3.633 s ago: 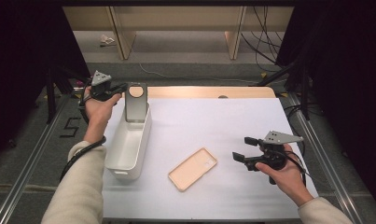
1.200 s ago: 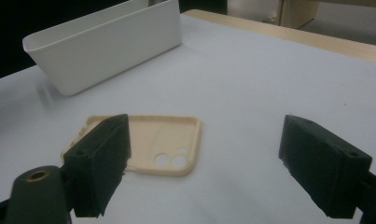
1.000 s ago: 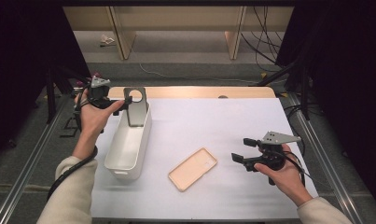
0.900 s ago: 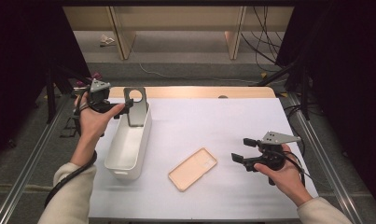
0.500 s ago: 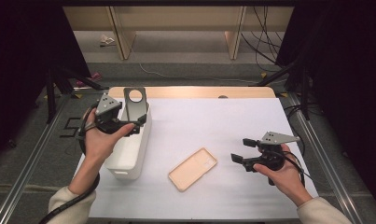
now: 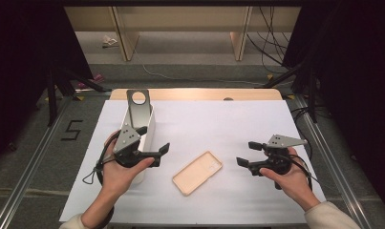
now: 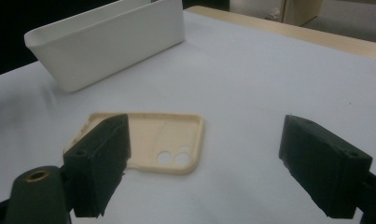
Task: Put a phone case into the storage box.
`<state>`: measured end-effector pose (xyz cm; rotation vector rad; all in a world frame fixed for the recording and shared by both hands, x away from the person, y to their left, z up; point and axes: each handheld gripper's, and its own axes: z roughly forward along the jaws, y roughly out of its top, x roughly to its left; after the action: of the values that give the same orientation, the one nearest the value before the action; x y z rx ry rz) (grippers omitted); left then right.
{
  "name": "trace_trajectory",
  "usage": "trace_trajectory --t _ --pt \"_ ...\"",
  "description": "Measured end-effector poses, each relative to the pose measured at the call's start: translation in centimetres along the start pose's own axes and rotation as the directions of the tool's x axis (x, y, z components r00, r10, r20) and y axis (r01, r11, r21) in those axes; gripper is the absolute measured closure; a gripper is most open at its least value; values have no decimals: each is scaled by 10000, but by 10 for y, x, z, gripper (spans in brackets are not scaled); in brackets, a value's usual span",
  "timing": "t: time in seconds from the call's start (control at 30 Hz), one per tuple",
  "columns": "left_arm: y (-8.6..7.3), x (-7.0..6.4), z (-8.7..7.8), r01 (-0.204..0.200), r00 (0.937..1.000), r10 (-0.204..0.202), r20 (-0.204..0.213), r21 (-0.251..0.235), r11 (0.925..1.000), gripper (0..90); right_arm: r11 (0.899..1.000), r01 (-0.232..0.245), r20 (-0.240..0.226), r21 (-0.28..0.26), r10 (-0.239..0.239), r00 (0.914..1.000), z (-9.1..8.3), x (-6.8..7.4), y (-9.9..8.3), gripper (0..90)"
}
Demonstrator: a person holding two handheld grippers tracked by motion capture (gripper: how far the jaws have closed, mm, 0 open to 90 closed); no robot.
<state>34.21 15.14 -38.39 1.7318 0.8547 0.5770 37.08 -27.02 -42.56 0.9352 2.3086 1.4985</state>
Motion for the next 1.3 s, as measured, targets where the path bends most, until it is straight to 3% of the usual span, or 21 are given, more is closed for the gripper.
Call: trace_trajectory --t 0.23,0.97,1.13,1.27,1.3 --pt "-20 -18 -12 -596 9982 596 5 293 9978 77 10000 -2 -76 96 2 10000 2 2 0 174" --pt "-25 -25 -9 -750 9970 740 210 490 9960 97 9999 102 -87 87 -101 9999 4 4 1 174" --pt "-26 -28 -9 -775 9967 761 285 520 9956 161 9996 181 -229 228 -175 9996 7 6 1 214" --pt "-24 -33 -9 -851 9948 817 616 549 9949 302 9981 523 -299 332 -513 9982 8 11 2 287" --pt "-24 -34 -9 -873 9939 829 723 595 9944 384 9974 593 -309 406 -581 9978 8 12 2 291"
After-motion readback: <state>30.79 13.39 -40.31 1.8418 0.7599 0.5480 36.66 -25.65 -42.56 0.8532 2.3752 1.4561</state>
